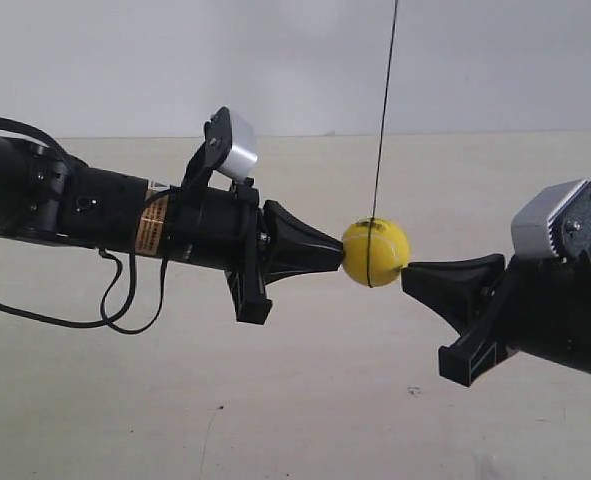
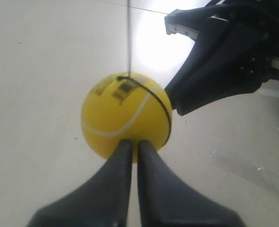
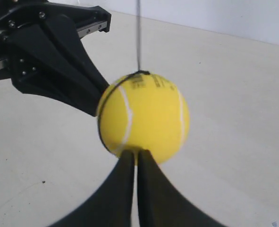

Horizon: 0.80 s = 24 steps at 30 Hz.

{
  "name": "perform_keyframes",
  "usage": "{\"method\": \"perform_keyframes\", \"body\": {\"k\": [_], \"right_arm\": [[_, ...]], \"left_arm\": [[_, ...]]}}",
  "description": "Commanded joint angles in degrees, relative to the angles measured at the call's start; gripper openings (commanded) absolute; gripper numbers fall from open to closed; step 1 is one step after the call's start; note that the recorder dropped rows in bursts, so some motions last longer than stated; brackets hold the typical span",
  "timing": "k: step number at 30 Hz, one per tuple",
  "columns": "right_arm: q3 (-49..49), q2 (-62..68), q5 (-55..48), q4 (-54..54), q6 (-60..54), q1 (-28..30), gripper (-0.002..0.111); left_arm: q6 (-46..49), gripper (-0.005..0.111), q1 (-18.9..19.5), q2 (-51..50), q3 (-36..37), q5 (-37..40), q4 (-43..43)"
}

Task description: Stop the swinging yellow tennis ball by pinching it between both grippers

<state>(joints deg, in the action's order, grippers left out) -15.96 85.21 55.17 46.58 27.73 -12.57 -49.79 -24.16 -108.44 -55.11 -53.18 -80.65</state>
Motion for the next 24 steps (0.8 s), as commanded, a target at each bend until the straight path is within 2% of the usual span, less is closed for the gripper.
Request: {"method": "perform_keyframes", "body": {"k": [1, 11, 15, 24], "right_arm": [[-0.2, 0.0, 0.1, -0.4, -0.4, -0.1, 0.0], [-0.2, 0.0, 0.1, -1.3, -1.7, -0.1, 0.0], [-0.2, 0.0, -0.1, -2.4, -3.3, -0.1, 0.0], [-0.2, 0.0, 1.8, -7.1, -8.6, -0.1, 0.0]], "left_arm": [[0.9, 0.005, -0.5, 0.0, -0.2, -2.1, 1.5], [3.0, 0.005, -0.5, 0.0, -0.2, -2.5, 2.1], [3.4, 0.005, -0.5, 0.0, -0.2, -1.7, 5.4], [4.7, 0.005, -0.5, 0.0, -0.2, 5.1, 8.1]]}}
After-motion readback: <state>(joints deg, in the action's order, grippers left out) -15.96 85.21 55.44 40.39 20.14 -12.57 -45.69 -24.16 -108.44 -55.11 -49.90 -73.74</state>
